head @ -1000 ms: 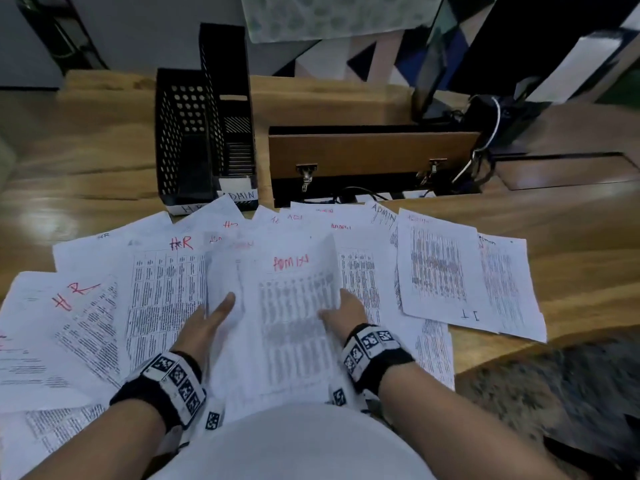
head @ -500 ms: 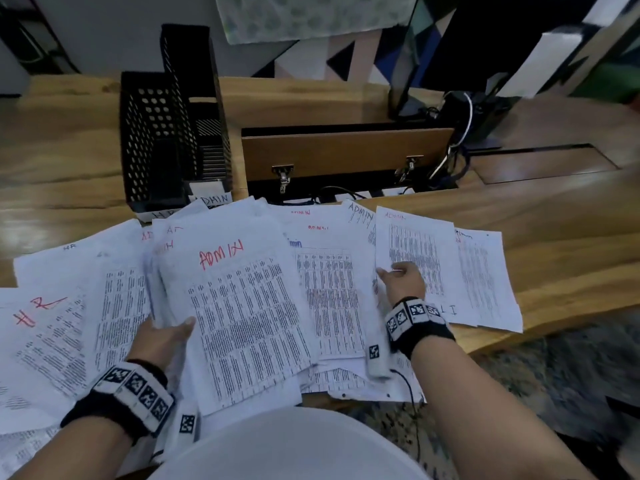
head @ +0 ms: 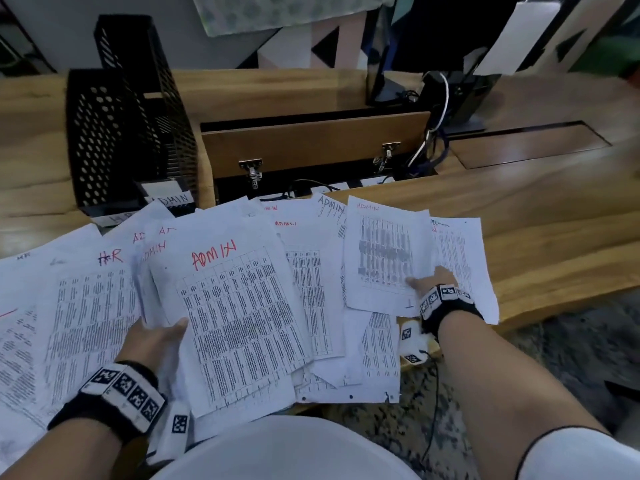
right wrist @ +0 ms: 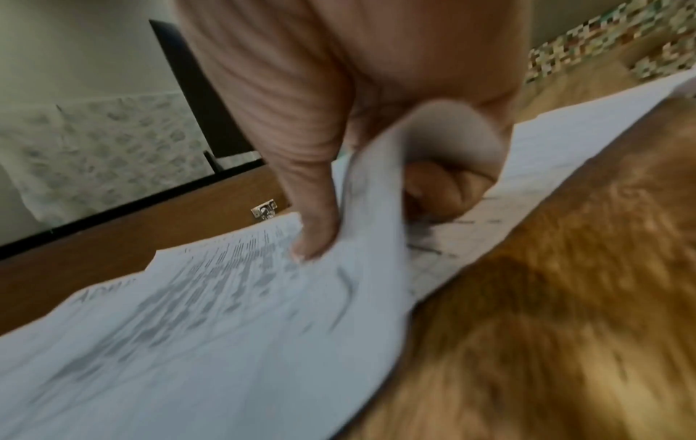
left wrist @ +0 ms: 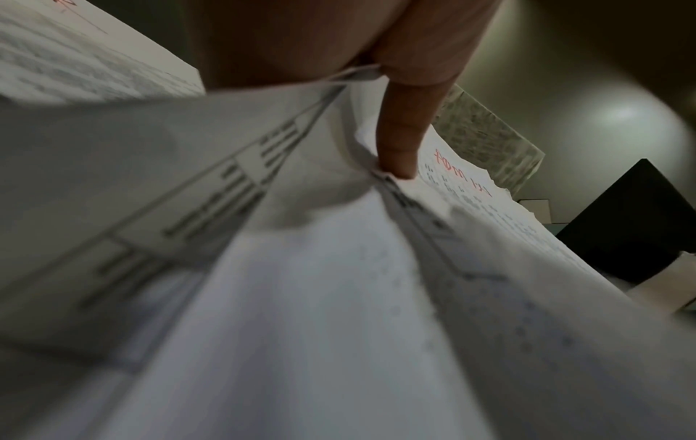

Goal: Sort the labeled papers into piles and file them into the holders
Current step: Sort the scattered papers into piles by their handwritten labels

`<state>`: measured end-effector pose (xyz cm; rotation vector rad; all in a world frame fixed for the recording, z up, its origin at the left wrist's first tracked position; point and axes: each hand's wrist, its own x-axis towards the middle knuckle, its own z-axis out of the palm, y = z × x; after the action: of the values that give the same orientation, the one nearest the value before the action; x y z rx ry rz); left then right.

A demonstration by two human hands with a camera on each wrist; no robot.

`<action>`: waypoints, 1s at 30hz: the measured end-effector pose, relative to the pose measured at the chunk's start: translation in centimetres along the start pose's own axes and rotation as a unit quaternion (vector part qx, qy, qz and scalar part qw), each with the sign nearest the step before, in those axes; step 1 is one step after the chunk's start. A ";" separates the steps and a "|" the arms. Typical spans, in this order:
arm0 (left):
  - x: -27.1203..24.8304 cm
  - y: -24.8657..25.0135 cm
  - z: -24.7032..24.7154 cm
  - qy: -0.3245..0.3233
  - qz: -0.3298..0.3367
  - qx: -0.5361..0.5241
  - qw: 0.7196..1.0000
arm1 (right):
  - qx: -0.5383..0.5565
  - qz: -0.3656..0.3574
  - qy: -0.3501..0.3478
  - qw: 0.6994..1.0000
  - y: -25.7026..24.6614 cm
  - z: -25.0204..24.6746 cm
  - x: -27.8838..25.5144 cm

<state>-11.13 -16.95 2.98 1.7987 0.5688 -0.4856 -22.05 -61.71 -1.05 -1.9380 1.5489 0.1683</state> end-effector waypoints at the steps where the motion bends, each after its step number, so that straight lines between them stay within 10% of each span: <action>1: -0.1 0.0 0.3 0.001 0.000 0.006 1.000 | -0.006 -0.005 0.026 1.000 0.2 -0.6 0.4; 5: -0.3 -0.1 0.7 0.012 -0.006 0.033 0.999 | -0.097 0.044 0.108 0.988 3.0 -3.5 2.7; 15: 0.9 -2.5 0.4 0.060 -0.042 0.094 0.993 | -0.022 0.111 0.004 0.994 6.1 -6.2 6.4; 21: 2.0 -2.0 -0.6 0.085 -0.052 0.099 0.990 | 0.070 0.019 0.085 0.994 4.5 -8.0 3.7; 25: 3.8 -1.7 -2.9 0.080 -0.033 0.125 0.988 | 0.244 -0.100 0.311 0.913 -0.1 -9.5 -1.4; 30: 5.0 -1.3 -5.7 0.071 -0.011 0.096 0.993 | 0.478 -0.255 0.221 0.811 -6.4 -7.5 -9.1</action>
<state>-7.69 -10.45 0.73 2.0245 0.6578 -0.4418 -21.08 -57.66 11.75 -1.4746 0.9469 -1.1491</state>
